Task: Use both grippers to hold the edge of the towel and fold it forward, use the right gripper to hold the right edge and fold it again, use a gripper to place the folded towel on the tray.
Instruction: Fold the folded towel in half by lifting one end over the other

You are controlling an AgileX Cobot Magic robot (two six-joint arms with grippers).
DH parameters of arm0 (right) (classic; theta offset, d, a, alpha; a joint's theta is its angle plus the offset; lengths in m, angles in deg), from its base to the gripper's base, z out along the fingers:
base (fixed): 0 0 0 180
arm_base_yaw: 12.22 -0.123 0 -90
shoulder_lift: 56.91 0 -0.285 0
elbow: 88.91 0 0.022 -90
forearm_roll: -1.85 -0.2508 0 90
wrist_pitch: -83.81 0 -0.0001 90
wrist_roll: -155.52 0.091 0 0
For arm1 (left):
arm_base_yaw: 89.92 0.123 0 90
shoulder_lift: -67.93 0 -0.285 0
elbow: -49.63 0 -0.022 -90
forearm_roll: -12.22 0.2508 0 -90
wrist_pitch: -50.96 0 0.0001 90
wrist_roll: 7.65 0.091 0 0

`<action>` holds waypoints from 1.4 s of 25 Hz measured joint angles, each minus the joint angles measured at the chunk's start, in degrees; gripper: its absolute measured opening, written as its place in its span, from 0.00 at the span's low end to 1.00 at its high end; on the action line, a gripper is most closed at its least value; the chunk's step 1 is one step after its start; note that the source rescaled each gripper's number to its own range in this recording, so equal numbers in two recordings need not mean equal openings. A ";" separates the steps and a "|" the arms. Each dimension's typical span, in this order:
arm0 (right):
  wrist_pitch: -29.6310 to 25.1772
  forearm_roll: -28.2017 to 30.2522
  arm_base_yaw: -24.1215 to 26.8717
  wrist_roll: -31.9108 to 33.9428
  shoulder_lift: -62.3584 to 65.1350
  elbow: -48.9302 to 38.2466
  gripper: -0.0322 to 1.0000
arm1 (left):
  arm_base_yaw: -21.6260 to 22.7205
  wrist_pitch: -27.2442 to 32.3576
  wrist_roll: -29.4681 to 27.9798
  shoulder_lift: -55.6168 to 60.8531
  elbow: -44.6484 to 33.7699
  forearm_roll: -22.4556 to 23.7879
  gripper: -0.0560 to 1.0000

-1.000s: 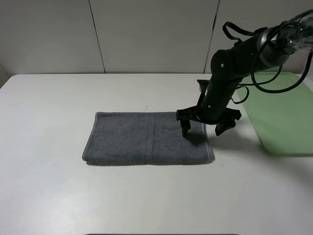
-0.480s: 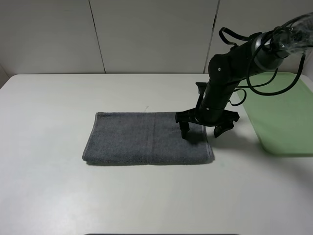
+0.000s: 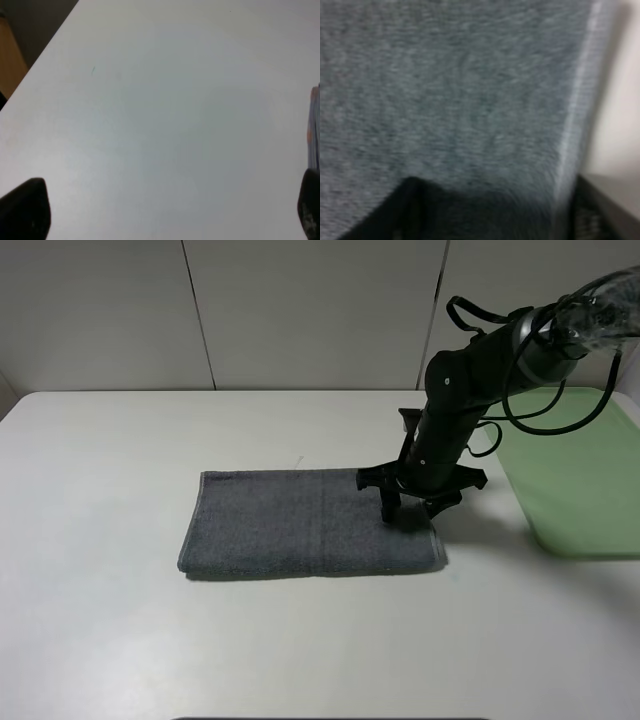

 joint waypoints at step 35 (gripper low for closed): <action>-15.22 9.24 1.71 1.27 14.59 0.92 0.11 | 0.00 0.00 0.07 0.00 0.00 0.00 1.00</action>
